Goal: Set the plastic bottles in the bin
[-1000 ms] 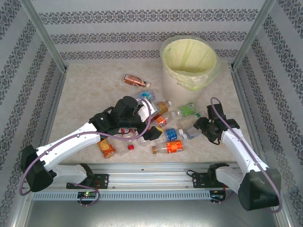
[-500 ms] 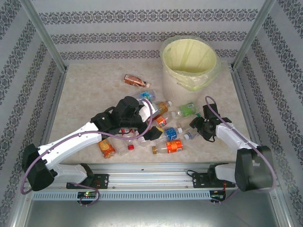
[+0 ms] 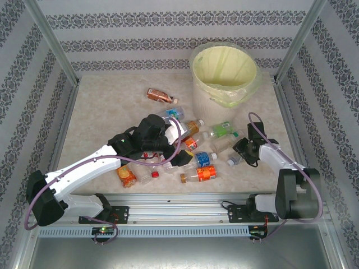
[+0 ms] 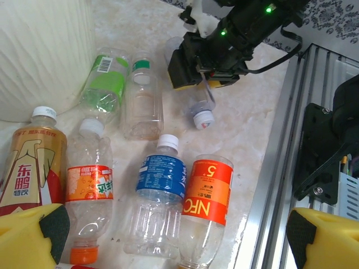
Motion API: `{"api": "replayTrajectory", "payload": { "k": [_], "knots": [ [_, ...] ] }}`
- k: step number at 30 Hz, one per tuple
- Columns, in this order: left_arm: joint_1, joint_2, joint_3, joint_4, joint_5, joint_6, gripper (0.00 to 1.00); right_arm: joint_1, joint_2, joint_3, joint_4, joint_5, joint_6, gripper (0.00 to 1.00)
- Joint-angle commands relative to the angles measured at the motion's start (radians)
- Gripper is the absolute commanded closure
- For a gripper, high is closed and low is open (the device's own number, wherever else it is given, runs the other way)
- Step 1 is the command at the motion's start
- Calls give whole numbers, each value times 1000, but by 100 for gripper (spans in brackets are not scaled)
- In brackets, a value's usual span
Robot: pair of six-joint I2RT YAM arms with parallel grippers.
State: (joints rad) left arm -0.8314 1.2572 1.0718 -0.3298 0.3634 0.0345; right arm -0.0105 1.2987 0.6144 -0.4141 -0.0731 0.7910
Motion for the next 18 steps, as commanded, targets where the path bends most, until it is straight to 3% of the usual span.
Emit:
{"api": "replayTrajectory", "payload": {
  "k": [1, 11, 18],
  "knots": [
    [-11, -47, -12, 33, -43, 11, 0, -12, -97, 46, -92, 116, -89, 51],
    [11, -105, -46, 109, -56, -30, 0, 2, -378, 259, -291, 279, -221, 54],
    [70, -139, -66, 162, -26, -77, 0, 133, -420, 497, -293, 386, -321, 54]
  ]
}}
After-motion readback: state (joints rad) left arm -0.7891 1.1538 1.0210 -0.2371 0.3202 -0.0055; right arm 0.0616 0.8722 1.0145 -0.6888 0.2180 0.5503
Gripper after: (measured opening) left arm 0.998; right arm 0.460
